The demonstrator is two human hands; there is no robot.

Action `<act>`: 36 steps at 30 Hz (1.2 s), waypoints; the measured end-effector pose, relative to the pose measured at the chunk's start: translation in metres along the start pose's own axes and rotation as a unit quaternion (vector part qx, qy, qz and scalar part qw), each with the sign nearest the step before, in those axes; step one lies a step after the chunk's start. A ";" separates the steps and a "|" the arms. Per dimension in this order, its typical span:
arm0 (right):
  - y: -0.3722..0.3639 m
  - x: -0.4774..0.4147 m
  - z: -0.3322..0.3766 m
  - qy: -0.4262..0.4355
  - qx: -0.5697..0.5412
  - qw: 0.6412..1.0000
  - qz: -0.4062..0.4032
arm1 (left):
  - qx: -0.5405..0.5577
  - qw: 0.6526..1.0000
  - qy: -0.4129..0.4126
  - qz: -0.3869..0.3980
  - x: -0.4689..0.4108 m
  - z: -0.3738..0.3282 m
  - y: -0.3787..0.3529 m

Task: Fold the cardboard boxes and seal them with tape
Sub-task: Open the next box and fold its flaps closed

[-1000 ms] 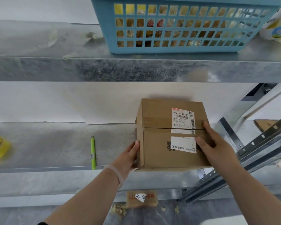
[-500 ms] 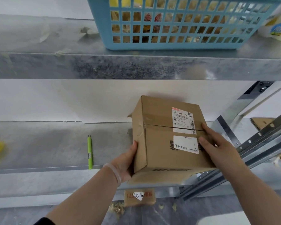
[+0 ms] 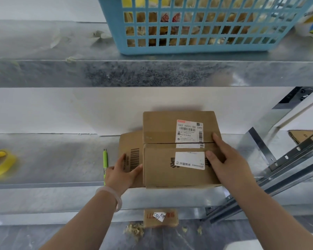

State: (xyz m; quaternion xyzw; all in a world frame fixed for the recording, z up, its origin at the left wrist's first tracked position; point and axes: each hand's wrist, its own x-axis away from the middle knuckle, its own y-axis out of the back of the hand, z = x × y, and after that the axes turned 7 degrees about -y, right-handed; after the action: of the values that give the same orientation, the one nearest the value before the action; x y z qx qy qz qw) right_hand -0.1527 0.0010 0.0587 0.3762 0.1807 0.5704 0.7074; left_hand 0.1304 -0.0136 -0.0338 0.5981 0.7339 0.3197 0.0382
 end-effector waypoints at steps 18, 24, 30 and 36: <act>-0.020 0.013 -0.008 0.018 0.021 1.000 -0.001 | -0.053 0.949 -0.300 0.077 0.043 -0.049 -0.004; -0.031 0.023 -0.023 -0.013 0.072 0.995 0.060 | -0.097 0.963 -0.217 0.124 0.054 -0.030 -0.011; -0.034 0.001 -0.017 0.011 0.134 0.988 0.070 | -0.130 0.961 -0.202 0.137 0.037 -0.036 -0.011; -0.044 -0.005 -0.027 0.091 0.268 0.957 0.062 | -0.376 0.877 -0.294 0.055 0.026 -0.038 -0.011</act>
State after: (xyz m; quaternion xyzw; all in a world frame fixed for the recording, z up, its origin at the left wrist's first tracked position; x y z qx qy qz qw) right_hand -0.1431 0.0023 0.0077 0.5090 0.3670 0.5753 0.5246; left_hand 0.0969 -0.0070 -0.0012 0.6446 0.4789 0.3826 0.4569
